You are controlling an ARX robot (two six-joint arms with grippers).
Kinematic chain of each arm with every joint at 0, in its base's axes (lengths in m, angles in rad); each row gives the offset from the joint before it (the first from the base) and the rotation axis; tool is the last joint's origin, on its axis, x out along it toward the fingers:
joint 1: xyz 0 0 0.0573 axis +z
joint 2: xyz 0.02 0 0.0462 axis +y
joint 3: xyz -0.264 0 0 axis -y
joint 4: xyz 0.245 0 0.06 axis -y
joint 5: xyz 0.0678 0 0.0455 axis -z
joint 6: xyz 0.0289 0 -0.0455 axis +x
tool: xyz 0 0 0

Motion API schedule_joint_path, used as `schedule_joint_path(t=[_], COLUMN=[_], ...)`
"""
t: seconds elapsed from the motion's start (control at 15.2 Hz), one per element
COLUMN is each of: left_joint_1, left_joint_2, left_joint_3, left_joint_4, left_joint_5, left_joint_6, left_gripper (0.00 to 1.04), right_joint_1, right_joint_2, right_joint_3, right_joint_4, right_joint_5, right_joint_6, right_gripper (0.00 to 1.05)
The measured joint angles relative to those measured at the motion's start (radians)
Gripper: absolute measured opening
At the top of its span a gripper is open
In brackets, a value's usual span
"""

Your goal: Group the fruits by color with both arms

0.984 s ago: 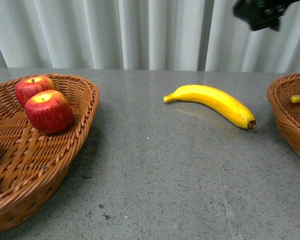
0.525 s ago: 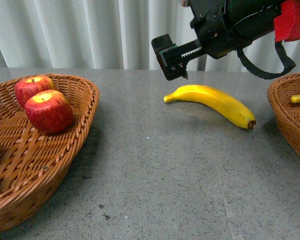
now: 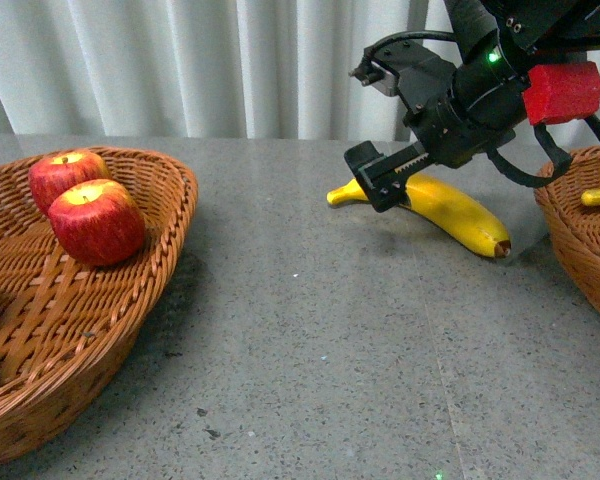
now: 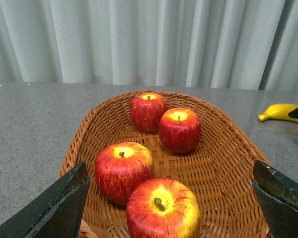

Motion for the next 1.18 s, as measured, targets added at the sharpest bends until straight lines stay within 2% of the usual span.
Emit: schedule_joint_path(t=[0.66, 0.72, 0.79, 0.85, 0.92, 1.18], left_joint_1=[0.000, 0.000, 0.000, 0.000, 0.000, 0.000], left_joint_2=[0.000, 0.000, 0.000, 0.000, 0.000, 0.000], left_joint_3=[0.000, 0.000, 0.000, 0.000, 0.000, 0.000], left_joint_4=[0.000, 0.000, 0.000, 0.000, 0.000, 0.000], left_joint_5=[0.000, 0.000, 0.000, 0.000, 0.000, 0.000], left_joint_6=[0.000, 0.000, 0.000, 0.000, 0.000, 0.000], left_gripper=[0.98, 0.98, 0.98, 0.98, 0.98, 0.98], right_joint_1=[-0.006, 0.003, 0.008, 0.008, 0.008, 0.008], right_joint_2=[0.106, 0.114, 0.114, 0.114, 0.113, 0.111], right_joint_3=[0.129, 0.136, 0.132, 0.130, 0.129, 0.125], right_joint_4=[-0.141, -0.138, -0.138, -0.128, -0.124, -0.115], right_joint_5=[0.036, 0.040, 0.039, 0.032, 0.028, 0.021], right_joint_6=[-0.063, -0.063, -0.066, -0.064, -0.063, -0.055], right_gripper=[0.98, 0.92, 0.61, 0.42, 0.39, 0.37])
